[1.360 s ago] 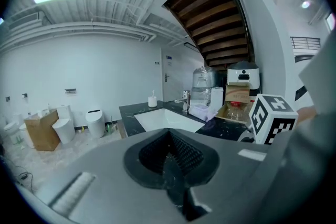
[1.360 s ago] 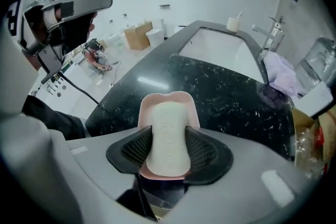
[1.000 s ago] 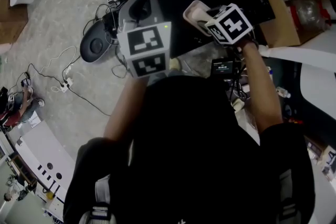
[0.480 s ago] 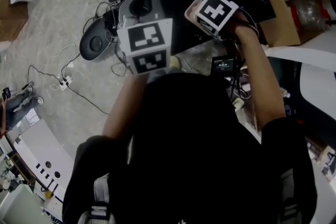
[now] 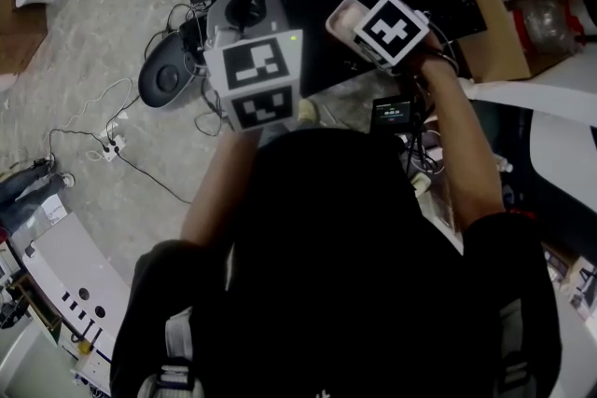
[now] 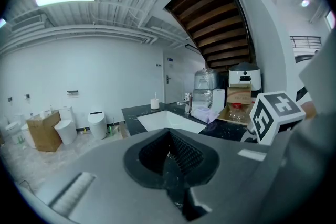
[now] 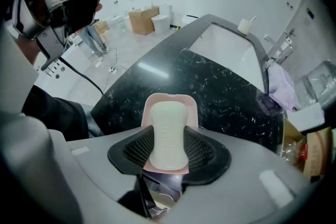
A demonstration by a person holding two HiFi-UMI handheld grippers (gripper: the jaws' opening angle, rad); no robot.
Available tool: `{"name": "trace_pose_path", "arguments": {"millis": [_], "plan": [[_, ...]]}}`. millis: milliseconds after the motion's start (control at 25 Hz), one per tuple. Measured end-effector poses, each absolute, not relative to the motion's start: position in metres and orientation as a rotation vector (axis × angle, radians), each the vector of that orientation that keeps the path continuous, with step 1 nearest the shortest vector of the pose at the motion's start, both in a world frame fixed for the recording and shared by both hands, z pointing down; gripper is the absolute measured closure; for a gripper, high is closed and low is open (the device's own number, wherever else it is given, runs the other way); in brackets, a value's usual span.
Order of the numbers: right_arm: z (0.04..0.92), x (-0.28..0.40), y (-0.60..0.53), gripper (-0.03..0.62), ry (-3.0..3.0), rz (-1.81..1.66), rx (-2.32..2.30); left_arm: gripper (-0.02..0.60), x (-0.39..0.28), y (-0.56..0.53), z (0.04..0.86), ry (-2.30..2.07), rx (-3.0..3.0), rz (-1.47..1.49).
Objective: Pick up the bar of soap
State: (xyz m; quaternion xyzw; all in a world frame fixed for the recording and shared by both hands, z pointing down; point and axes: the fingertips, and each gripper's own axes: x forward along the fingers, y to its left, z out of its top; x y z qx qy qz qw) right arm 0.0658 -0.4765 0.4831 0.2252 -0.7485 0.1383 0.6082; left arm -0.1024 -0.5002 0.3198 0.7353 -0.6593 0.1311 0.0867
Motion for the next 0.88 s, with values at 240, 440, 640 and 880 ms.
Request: {"name": "trace_pose_path", "arguments": {"millis": [240,440,640,880], "plan": [[0.474,0.071,-0.478,0.401,-1.896,0.432,0.611,0.586,-0.099,-0.498,0.321,-1.959,2.196,0.397],[0.463,0.068,-0.484,0.401,-2.006,0.471,0.689,0.586,-0.097,-0.499,0.322,-1.952,2.206,0.411],[0.435,0.059,-0.484,0.399,-2.161,0.512,0.778,0.586,-0.091,-0.5,0.321,-1.939,2.221,0.429],[0.395,0.043,-0.481,0.399,-2.345,0.547,0.887,0.586,-0.09,-0.495,0.316,-1.926,2.242,0.427]]}}
